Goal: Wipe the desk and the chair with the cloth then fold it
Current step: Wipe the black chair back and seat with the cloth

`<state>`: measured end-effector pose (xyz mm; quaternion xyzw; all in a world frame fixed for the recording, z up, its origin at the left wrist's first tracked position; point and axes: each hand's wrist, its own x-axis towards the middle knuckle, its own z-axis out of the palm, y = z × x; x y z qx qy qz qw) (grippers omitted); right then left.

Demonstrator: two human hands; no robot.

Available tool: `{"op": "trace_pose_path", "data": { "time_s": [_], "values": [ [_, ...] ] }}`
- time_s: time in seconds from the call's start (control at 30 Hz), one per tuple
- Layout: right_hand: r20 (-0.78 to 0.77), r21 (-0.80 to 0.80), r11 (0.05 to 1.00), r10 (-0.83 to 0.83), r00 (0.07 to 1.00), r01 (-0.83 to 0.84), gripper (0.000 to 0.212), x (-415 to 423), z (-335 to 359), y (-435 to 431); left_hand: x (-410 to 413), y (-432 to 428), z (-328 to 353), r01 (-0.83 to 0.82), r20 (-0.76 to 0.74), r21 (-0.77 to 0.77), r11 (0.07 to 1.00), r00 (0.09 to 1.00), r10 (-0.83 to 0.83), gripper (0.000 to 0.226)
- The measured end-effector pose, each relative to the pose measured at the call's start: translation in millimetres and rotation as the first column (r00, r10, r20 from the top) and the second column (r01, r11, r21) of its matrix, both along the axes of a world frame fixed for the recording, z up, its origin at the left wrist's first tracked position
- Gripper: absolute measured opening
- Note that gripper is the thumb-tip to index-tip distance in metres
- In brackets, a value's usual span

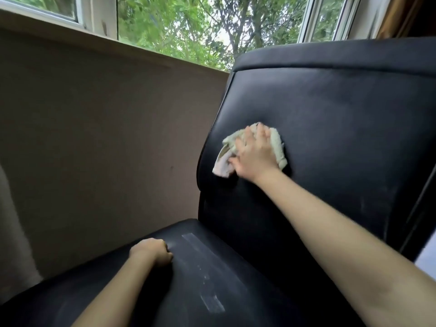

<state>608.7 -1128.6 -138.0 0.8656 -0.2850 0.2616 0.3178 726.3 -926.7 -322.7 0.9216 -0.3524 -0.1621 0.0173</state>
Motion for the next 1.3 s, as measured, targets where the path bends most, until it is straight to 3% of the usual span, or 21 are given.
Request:
{"op": "trace_pose_path", "data": {
  "time_s": [0.07, 0.1, 0.17, 0.2, 0.27, 0.3, 0.37, 0.4, 0.43, 0.47, 0.5, 0.53, 0.57, 0.63, 0.73, 0.87, 0.93, 1.1, 1.17, 1.23, 1.3],
  "values": [
    [0.114, 0.207, 0.956, 0.185, 0.976, -0.206, 0.049, -1.7, -47.5, 13.9, -4.8, -1.4, -4.9, -0.004, 0.02, 0.009, 1.0, 1.0, 0.004, 0.043],
    [0.084, 0.337, 0.921, 0.178, 0.98, -0.196, 0.047, -7.5, -72.8, 22.7, -7.5, -1.5, -9.1, 0.0, 0.031, 0.008, 1.0, 1.0, 0.0, 0.044],
    [-0.188, 0.468, 0.869, 0.275, 0.943, -0.16, 0.046, -20.3, -125.9, 23.8, -11.2, 1.1, -13.8, 0.013, 0.059, 0.004, 1.0, 0.998, -0.013, 0.044],
    [-0.167, 0.554, 0.811, 0.33, 0.929, -0.189, 0.043, -25.6, -144.5, 16.5, -13.7, 3.3, -14.4, 0.019, 0.07, -0.006, 1.0, 0.997, -0.018, 0.043],
    [0.107, 0.841, 0.476, 0.323, 0.94, -0.259, 0.033, -38.7, -169.3, 5.4, -17.6, 6.6, -14.1, 0.024, 0.08, -0.026, 0.999, 0.997, -0.022, 0.042],
    [0.131, 0.867, 0.416, 0.342, 0.931, -0.274, 0.037, -43.7, -172.5, 1.0, -18.0, 7.4, -13.8, 0.024, 0.085, -0.039, 0.999, 0.996, -0.021, 0.042],
    [0.202, 0.841, 0.413, 0.356, 0.912, -0.348, 0.045, -41.6, -156.4, 3.7, -17.2, 8.1, -11.1, 0.025, 0.087, -0.047, 0.999, 0.996, -0.021, 0.043],
    [0.375, 0.796, 0.368, 0.324, 0.869, -0.481, 0.052, -33.1, -144.2, 4.8, -16.7, 7.4, -10.0, 0.027, 0.083, -0.039, 0.999, 0.996, -0.024, 0.044],
    [0.612, 0.715, 0.243, 0.237, 0.755, -0.656, 0.045, -21.4, -125.5, 7.5, -15.5, 5.8, -10.1, 0.029, 0.077, -0.033, 0.999, 0.997, -0.026, 0.044],
    [0.686, 0.619, 0.3, 0.243, 0.686, -0.725, 0.036, -10.6, -98.6, 8.2, -14.7, 4.6, -9.6, 0.03, 0.07, -0.03, 0.999, 0.997, -0.028, 0.045],
    [0.542, 0.441, 0.592, 0.423, 0.726, -0.674, 0.025, -1.0, -68.6, 10.8, -13.9, 3.3, -8.9, 0.03, 0.069, -0.027, 0.999, 0.997, -0.028, 0.045],
    [0.247, 0.229, 0.849, 0.422, 0.872, -0.476, 0.019, 8.5, -42.8, 7.8, -12.9, 2.2, -7.7, 0.028, 0.066, -0.025, 0.999, 0.997, -0.026, 0.045],
    [0.217, 0.105, 0.922, 0.343, 0.914, -0.372, 0.024, 16.4, -13.4, 6.9, -11.7, 1.1, -6.8, 0.024, 0.066, -0.02, 0.999, 0.998, -0.023, 0.045],
    [0.401, 0.136, 0.959, 0.178, 0.899, -0.25, 0.036, 30.3, 37.5, 5.1, -9.0, -0.6, -5.4, 0.012, 0.067, -0.005, 1.0, 0.998, -0.011, 0.045],
    [0.452, 0.131, 0.977, 0.094, 0.887, -0.17, 0.037, 44.2, 65.2, -5.5, -7.5, -5.0, -4.1, 0.022, 0.077, 0.031, 0.999, 0.997, -0.024, 0.044],
    [0.321, 0.117, 0.986, 0.076, 0.944, -0.12, 0.021, 56.4, 50.2, -11.4, -0.7, -11.0, -3.9, 0.03, 0.094, 0.073, 0.997, 0.995, -0.036, 0.039],
    [0.216, 0.021, 0.998, 0.057, 0.975, -0.063, 0.026, 63.9, 43.1, -22.5, 2.8, -12.7, -4.5, 0.033, 0.113, 0.084, 0.996, 0.993, -0.042, 0.035],
    [0.146, -0.009, 1.0, -0.009, 0.989, 0.01, 0.048, 76.1, 13.3, -16.2, 4.1, -19.7, -7.9, 0.026, 0.16, 0.12, 0.992, 0.986, -0.045, 0.03],
    [0.119, 0.014, 0.999, 0.041, 0.992, -0.043, 0.046, 76.1, -6.4, 1.1, 3.0, -20.1, -9.2, 0.015, 0.159, 0.129, 0.992, 0.987, -0.036, 0.03],
    [0.091, 0.004, 0.978, 0.209, 0.974, -0.211, 0.032, 82.2, -33.6, 4.6, 2.7, -19.5, -11.7, 0.0, 0.151, 0.108, 0.994, 0.988, -0.016, 0.031],
    [-0.129, 0.061, 0.976, 0.217, 0.967, -0.211, 0.026, 80.3, -63.4, 5.6, 2.8, -16.8, -14.6, -0.014, 0.14, 0.093, 0.996, 0.99, 0.001, 0.032]
  ]
}}
